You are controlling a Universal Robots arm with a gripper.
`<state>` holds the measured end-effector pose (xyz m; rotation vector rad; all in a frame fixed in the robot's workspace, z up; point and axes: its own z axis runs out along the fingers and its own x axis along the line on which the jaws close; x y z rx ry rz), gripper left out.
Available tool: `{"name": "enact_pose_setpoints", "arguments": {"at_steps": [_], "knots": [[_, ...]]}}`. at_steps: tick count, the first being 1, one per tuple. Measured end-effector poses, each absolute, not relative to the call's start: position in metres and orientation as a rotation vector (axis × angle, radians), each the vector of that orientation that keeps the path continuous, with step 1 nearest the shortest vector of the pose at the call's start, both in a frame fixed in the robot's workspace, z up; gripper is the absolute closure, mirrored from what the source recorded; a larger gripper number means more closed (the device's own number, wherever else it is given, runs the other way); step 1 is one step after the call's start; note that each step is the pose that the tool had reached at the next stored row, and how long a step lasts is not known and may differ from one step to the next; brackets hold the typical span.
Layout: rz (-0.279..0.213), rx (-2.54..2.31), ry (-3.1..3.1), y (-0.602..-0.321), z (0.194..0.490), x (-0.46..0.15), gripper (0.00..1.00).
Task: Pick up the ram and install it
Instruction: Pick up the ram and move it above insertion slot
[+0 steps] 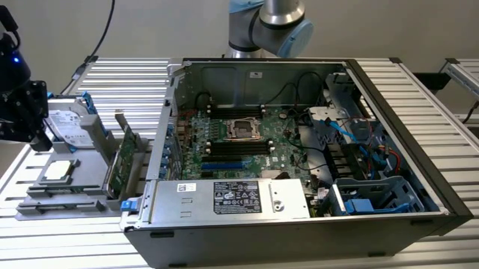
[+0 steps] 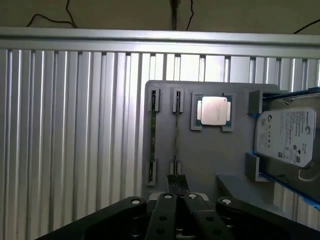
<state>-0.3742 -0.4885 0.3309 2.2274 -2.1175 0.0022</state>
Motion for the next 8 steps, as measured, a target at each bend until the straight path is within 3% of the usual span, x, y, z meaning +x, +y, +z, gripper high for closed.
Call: {"name": "enact_pose_setpoints", "arguments": {"at_steps": [3,5,8], "knots": [[0.005,2.248,-2.094,-0.4885,0.3308,-0.3750,0.88],[0.005,2.248,-2.094,-0.4885,0.3309,-0.3750,0.77],[0.005,2.248,-2.094,-0.4886,0.3311,-0.3753,0.71]]}}
